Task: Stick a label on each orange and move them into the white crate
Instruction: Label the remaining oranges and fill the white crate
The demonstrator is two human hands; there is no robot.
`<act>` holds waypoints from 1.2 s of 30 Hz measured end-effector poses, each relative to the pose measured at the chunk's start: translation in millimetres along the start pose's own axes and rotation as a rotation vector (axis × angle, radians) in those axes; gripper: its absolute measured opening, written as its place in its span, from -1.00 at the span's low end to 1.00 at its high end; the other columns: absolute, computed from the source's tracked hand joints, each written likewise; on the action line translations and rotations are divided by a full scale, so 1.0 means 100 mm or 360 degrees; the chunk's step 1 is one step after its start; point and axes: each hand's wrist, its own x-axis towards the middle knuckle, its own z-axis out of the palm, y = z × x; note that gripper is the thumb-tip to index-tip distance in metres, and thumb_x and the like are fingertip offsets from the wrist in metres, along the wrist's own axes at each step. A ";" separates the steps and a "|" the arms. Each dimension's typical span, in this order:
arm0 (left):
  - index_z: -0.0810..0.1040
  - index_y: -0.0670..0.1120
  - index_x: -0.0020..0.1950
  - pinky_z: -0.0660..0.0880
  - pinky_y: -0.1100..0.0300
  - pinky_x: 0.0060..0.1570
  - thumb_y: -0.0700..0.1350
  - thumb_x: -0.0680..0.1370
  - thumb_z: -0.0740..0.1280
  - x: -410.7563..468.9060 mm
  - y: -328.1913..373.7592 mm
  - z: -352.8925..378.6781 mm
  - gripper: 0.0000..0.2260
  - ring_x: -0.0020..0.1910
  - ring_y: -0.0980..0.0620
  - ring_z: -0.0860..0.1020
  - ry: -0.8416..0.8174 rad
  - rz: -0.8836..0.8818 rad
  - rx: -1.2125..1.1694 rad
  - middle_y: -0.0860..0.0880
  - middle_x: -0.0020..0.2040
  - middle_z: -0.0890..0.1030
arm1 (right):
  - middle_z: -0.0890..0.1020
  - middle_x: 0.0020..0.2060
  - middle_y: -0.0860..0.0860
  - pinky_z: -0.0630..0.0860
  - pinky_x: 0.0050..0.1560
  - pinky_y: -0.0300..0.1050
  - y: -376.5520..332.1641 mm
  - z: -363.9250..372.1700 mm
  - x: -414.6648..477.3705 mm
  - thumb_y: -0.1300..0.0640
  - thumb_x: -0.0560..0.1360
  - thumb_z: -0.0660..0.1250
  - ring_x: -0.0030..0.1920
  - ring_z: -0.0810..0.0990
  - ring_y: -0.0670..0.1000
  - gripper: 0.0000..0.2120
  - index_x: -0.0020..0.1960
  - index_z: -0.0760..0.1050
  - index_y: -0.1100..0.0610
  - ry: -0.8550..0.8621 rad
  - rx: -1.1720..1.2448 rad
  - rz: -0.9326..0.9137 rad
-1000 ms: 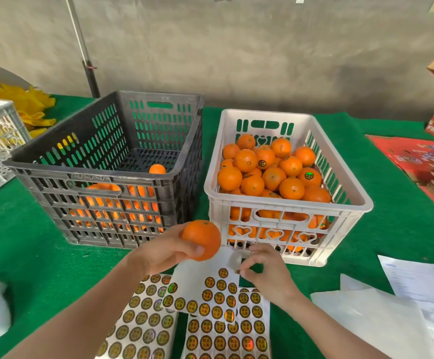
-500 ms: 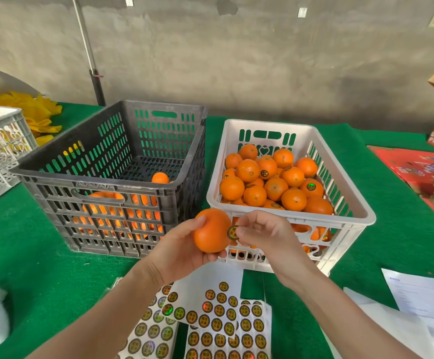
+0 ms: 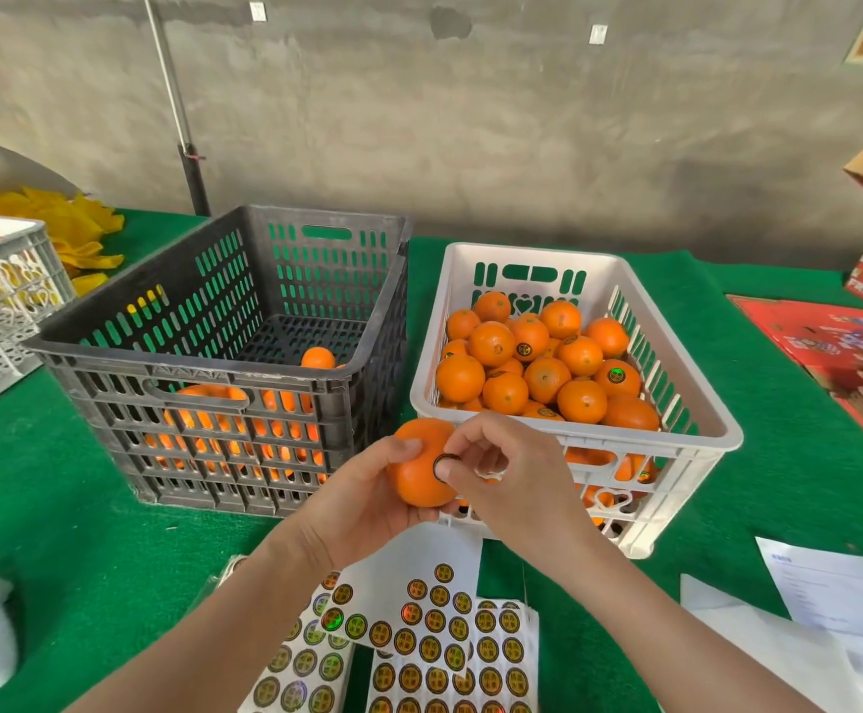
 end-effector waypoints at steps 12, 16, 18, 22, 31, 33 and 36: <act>0.52 -0.08 0.27 0.59 0.05 -0.06 0.23 0.36 0.46 -0.03 0.08 0.21 -0.41 0.06 -0.12 0.63 -0.0050 0.0190 0.0316 -0.15 0.12 0.63 | 0.26 0.21 -0.40 0.35 0.13 -0.44 0.11 0.09 -0.10 0.00 0.30 0.45 0.23 0.30 -0.33 -0.31 0.26 0.15 -0.33 -0.0092 0.0100 -0.0159; 0.52 -0.05 0.24 0.51 0.08 0.18 0.20 0.61 0.06 0.34 0.36 0.38 -0.56 0.17 -0.05 0.57 0.0391 0.0656 0.1007 -0.10 0.17 0.61 | 0.32 0.13 -0.29 0.28 0.04 -0.55 0.19 -0.17 0.31 0.06 0.25 0.54 0.15 0.30 -0.35 -0.29 0.21 0.21 -0.28 0.0257 0.0048 -0.0191; 0.49 -0.14 0.26 0.44 0.31 0.07 -0.08 0.67 0.10 0.63 0.50 0.43 -0.72 0.17 -0.08 0.54 0.0620 0.0791 0.1569 -0.13 0.19 0.57 | 0.33 0.18 -0.14 0.27 0.02 -0.47 0.33 -0.34 0.64 0.04 0.24 0.56 0.11 0.30 -0.26 -0.28 0.26 0.24 -0.20 0.0293 -0.0089 0.0005; 0.41 -0.21 0.33 0.34 0.22 0.13 -0.25 0.64 0.10 1.08 0.52 0.38 -0.72 0.22 -0.11 0.47 0.0665 0.0528 0.2348 -0.20 0.24 0.51 | 0.38 0.26 0.08 0.34 0.01 -0.17 0.83 -0.60 1.19 0.13 0.24 0.55 0.17 0.39 0.01 -0.26 0.34 0.30 0.05 0.0078 -0.0488 0.0476; 0.40 -0.17 0.30 0.31 0.26 -0.07 -0.29 0.60 0.15 1.21 0.37 0.20 -0.72 0.06 -0.08 0.50 0.0618 0.0544 0.2590 -0.17 0.14 0.53 | 0.45 0.29 0.12 0.44 0.22 0.03 1.22 -0.62 1.24 0.11 0.37 0.49 0.26 0.44 0.13 -0.29 0.41 0.24 0.13 -0.0132 -0.0848 0.0488; 0.42 -0.16 0.28 0.31 0.27 -0.08 -0.26 0.61 0.14 1.22 0.35 0.19 -0.75 0.00 -0.03 0.48 0.0632 0.0565 0.2587 -0.15 0.11 0.54 | 0.55 0.10 0.02 0.43 0.09 -0.24 0.97 -0.53 1.03 0.12 0.44 0.42 0.13 0.50 -0.01 -0.62 0.22 0.45 0.10 0.0376 -0.0552 0.0050; 0.44 -0.19 0.24 0.24 0.34 -0.13 -0.24 0.62 0.14 1.20 0.34 0.18 -0.78 0.01 -0.06 0.49 0.0624 0.0633 0.2611 -0.17 0.10 0.55 | 0.47 -0.38 -0.11 0.29 -0.32 -0.39 0.75 -0.22 0.43 0.03 0.50 0.26 -0.34 0.42 -0.18 -0.80 -0.27 0.49 0.08 0.0392 -0.0234 -0.0518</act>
